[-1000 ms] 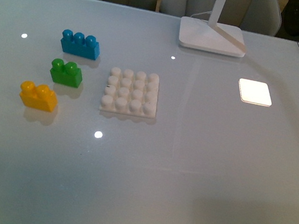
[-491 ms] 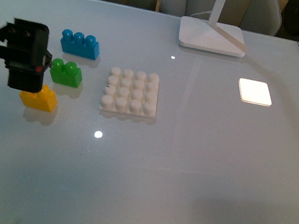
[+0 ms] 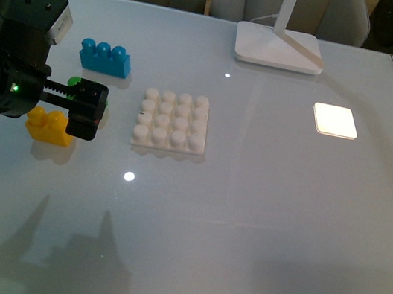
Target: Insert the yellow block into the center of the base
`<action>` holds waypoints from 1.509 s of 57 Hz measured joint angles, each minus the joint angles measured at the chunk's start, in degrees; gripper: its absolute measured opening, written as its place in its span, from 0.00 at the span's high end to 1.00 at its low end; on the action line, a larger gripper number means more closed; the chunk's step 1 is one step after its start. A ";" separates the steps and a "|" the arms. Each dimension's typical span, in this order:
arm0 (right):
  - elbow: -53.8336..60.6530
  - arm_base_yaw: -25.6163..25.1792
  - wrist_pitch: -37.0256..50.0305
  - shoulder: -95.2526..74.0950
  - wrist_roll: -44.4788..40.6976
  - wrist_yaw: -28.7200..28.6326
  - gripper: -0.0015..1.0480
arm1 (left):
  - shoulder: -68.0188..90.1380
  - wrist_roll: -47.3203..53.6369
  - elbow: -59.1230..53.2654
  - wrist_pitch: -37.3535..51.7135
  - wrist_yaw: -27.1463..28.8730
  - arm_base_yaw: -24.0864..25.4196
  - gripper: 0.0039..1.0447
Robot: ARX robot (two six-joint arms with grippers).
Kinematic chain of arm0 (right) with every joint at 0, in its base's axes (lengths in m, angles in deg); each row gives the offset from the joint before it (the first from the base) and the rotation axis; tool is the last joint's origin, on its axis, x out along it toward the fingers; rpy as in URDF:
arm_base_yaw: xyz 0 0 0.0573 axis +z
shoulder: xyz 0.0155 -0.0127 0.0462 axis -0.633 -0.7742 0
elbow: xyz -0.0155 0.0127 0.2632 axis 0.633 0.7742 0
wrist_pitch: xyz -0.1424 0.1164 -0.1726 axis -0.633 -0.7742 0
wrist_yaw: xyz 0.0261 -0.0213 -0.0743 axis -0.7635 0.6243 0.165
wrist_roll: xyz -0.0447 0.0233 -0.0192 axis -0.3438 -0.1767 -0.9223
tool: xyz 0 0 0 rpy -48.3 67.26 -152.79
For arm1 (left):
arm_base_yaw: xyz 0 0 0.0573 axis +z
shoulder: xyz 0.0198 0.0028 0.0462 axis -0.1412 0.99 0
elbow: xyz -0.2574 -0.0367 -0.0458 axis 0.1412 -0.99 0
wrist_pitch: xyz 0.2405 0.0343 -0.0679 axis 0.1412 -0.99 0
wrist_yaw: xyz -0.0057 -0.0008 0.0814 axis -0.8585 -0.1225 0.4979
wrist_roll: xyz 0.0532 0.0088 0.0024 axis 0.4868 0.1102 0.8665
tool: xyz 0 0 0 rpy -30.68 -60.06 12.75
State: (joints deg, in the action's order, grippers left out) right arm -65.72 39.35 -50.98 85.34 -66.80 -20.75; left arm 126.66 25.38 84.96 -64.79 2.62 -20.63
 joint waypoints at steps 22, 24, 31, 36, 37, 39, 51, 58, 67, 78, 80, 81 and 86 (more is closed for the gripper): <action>0.00 0.00 -0.02 0.00 -0.02 0.02 0.08 | 8.59 2.64 5.44 0.04 0.24 3.50 0.07; 0.02 0.00 -0.02 0.00 -0.02 0.00 0.08 | 9.57 2.97 6.21 0.00 0.46 4.02 0.07; 0.02 0.00 -0.02 0.00 -0.02 0.00 0.08 | 11.30 2.95 8.35 -1.27 0.63 5.31 0.07; 0.02 0.00 -0.02 0.00 -0.02 0.00 0.08 | 12.00 2.95 9.27 -1.57 0.66 6.05 0.07; 0.02 0.00 -0.02 0.00 0.00 0.02 0.08 | 12.09 2.95 9.49 -1.68 0.68 6.27 0.07; 0.02 0.00 -0.02 0.00 0.00 0.00 0.08 | 12.17 2.95 9.68 -1.81 0.68 6.43 0.07; 0.02 0.00 -0.02 0.00 -0.02 0.02 0.08 | 13.49 3.06 10.80 -1.95 0.70 7.56 0.07; 0.02 0.00 -0.02 0.00 0.00 0.00 0.08 | 14.60 3.23 11.65 -2.29 0.68 7.87 0.07; 0.02 0.00 -0.02 0.00 -0.02 0.02 0.08 | 15.28 3.19 12.52 -2.89 0.68 7.87 0.07; 0.02 0.00 -0.02 0.00 -0.02 0.00 0.08 | 16.52 2.93 13.55 -3.80 0.63 7.89 0.07; 0.02 0.00 -0.02 0.00 0.00 0.00 0.08 | 16.76 2.82 13.75 -4.02 0.61 7.91 0.07; 0.00 0.00 0.00 0.00 0.00 0.00 0.08 | 16.85 2.69 13.84 -4.15 0.61 7.93 0.07; 0.02 0.00 -0.02 0.00 0.00 0.02 0.08 | 17.18 2.43 14.19 -4.22 0.61 8.04 0.07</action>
State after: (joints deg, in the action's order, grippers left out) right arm -65.70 39.35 -51.00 85.34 -66.80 -20.73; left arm 143.84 27.81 99.14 -69.01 3.23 -12.59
